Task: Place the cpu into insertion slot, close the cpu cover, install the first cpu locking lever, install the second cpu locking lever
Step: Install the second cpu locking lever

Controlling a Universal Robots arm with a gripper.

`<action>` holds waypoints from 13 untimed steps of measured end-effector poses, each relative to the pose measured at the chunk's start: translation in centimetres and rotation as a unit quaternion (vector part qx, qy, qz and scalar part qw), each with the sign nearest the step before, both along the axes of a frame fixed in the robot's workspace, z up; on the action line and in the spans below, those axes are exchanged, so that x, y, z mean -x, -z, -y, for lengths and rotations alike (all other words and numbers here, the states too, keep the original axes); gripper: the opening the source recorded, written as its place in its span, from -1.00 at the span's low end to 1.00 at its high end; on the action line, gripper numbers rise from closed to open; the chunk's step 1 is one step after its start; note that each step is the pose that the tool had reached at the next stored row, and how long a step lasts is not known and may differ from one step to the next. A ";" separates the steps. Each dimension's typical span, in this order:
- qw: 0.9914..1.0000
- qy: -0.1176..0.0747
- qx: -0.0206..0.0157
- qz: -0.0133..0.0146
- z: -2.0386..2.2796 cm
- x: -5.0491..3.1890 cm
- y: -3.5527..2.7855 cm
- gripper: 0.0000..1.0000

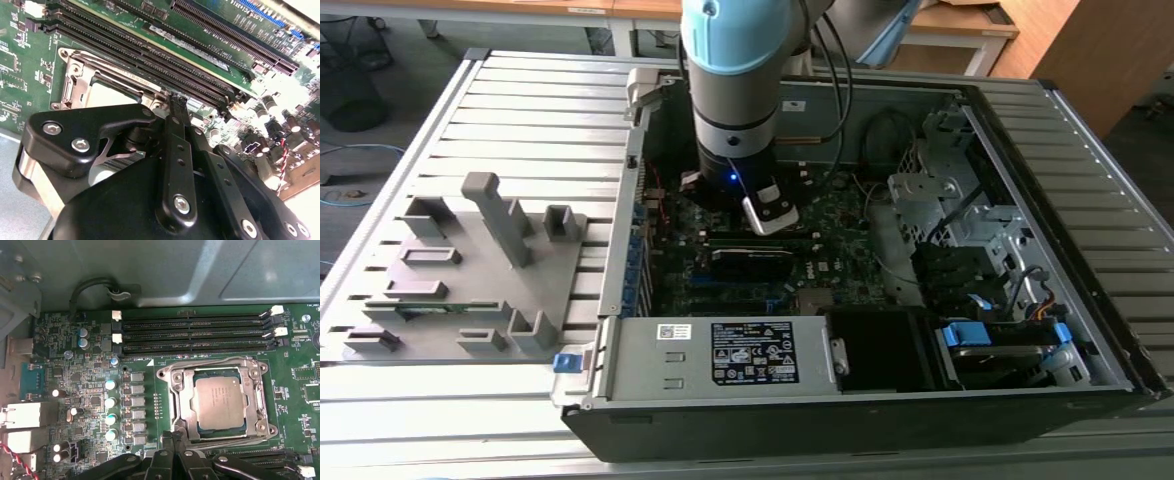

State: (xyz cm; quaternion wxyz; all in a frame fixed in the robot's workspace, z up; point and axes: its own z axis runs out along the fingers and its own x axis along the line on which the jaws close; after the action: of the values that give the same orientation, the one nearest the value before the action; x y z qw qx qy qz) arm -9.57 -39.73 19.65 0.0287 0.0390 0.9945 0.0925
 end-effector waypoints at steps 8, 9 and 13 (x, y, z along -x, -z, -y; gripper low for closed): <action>1.000 -0.001 -0.001 0.002 0.25 0.24 0.29 -0.79; 1.000 -0.001 -0.001 0.002 0.26 0.27 0.30 -0.79; 1.000 -0.001 -0.001 0.003 0.26 0.35 0.32 -0.79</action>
State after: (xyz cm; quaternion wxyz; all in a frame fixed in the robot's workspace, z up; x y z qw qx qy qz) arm -9.93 -39.99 19.33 0.0315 0.0379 0.9944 0.0939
